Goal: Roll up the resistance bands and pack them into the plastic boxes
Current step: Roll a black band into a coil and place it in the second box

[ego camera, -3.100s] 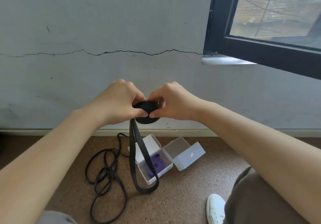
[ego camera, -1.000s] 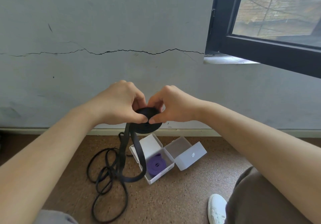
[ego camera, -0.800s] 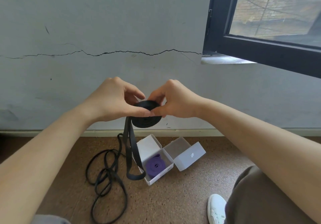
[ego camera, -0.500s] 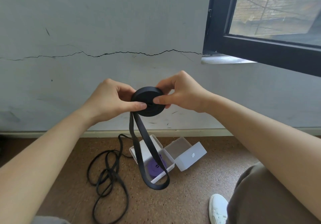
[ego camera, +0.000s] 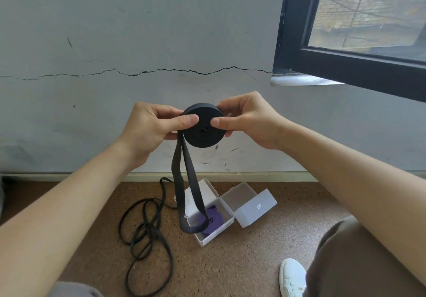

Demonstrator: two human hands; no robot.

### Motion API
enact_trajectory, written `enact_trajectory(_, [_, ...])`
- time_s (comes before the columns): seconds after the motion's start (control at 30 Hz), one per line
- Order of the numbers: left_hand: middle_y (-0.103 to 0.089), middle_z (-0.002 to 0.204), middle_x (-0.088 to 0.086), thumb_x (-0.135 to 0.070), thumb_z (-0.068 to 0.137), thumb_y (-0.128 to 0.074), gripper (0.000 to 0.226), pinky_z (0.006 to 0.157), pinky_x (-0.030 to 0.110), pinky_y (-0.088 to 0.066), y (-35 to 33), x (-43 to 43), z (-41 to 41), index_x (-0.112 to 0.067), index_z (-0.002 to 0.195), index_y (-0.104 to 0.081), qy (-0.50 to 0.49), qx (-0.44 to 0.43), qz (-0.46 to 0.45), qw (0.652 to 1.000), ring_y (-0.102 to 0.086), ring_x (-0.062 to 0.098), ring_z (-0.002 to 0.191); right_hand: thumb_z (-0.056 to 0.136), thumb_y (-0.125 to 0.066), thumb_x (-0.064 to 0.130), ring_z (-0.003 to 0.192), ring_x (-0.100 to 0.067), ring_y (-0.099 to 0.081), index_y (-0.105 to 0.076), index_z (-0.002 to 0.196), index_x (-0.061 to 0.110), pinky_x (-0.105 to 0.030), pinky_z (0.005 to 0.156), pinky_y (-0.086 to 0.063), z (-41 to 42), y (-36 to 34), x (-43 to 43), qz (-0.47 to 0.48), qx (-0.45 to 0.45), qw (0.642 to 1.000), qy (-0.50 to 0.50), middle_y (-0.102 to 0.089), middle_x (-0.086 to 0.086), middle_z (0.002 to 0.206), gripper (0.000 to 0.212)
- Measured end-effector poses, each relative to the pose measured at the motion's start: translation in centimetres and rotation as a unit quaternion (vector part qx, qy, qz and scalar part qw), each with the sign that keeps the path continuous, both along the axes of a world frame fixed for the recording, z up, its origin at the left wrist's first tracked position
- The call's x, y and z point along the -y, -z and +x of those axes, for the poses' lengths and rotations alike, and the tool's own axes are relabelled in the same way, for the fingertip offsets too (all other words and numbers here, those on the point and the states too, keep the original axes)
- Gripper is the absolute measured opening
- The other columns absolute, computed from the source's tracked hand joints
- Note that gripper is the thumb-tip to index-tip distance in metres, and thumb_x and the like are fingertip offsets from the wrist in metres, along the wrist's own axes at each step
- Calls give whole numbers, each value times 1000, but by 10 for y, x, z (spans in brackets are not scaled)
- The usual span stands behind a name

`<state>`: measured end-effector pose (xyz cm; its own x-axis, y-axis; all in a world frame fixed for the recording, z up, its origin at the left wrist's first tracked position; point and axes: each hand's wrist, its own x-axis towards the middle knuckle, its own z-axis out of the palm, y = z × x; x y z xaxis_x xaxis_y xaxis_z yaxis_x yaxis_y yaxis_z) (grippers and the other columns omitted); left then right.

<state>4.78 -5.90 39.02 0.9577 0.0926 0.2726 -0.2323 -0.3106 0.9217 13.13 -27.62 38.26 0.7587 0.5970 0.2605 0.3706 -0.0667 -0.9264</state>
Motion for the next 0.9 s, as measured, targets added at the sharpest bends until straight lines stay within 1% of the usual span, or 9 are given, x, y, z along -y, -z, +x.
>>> enact_trajectory(0.17, [-79,80,-6,-32,75,-81,22,70,27,-62,1,2,-1,-18,92,-80,-10,65,94,993,-77,13,76,90,-75,7,83,-20,-76,-75,111,4,-25,67,-60,2,-2,3,-42,-19,999,-17,-78,-13,96,22])
enact_trajectory(0.27, [-79,78,-7,-32,77,-86,18,72,33,-63,1,-2,-2,-22,92,-83,8,69,224,972,-76,10,73,88,-78,15,89,-15,-74,-75,108,14,-30,79,-63,2,-3,5,-202,114,972,-25,-78,-1,97,21])
enact_trajectory(0.37, [-76,69,-8,-46,73,-84,24,64,42,-59,4,2,-2,-28,88,-84,40,52,347,935,-72,13,64,83,-83,26,89,-5,-67,-76,112,22,-17,78,-55,-6,-4,-2,-285,245,926,-28,-75,12,99,30])
enact_trajectory(0.5, [-73,64,-7,-61,66,-67,38,61,41,-53,3,8,-1,-32,85,-83,64,32,417,906,-67,14,60,83,-81,31,82,-10,-63,-79,107,23,-33,77,-55,-14,-2,-11,-350,295,888,-45,-75,7,93,25])
enact_trajectory(0.57, [-72,62,-6,-59,66,-69,35,57,37,-50,2,9,-1,-31,84,-83,69,30,429,900,-63,15,57,83,-81,33,81,-19,-66,-79,102,20,-42,78,-56,-16,2,-13,-370,299,879,-47,-75,0,86,22])
enact_trajectory(0.67, [-70,59,-6,-59,65,-75,34,49,23,-37,3,10,0,-32,83,-84,69,37,410,909,-55,14,52,83,-81,31,74,-19,-70,-80,97,18,-41,75,-59,-13,2,-13,-354,290,888,-42,-75,-3,81,19])
enact_trajectory(0.73, [-74,64,-9,-55,62,-84,34,55,23,-48,2,9,-1,-32,87,-84,56,36,346,936,-62,7,55,83,-82,27,67,-15,-73,-81,98,17,-34,71,-61,-7,1,-10,-326,258,909,-38,-77,-3,80,18])
enact_trajectory(0.8, [-78,74,-11,-40,63,-94,33,68,30,-61,0,11,-3,-29,93,-84,50,40,296,953,-73,6,68,84,-83,23,68,-15,-75,-81,102,14,-29,66,-63,-2,1,-7,-292,219,930,-39,-78,-5,85,20])
enact_trajectory(0.9, [-79,80,-12,-25,70,-91,26,72,19,-60,0,13,-5,-24,95,-83,35,50,264,963,-75,1,75,85,-82,19,72,-15,-77,-79,105,10,-30,66,-64,4,3,-3,-254,174,951,-33,-79,-6,90,22])
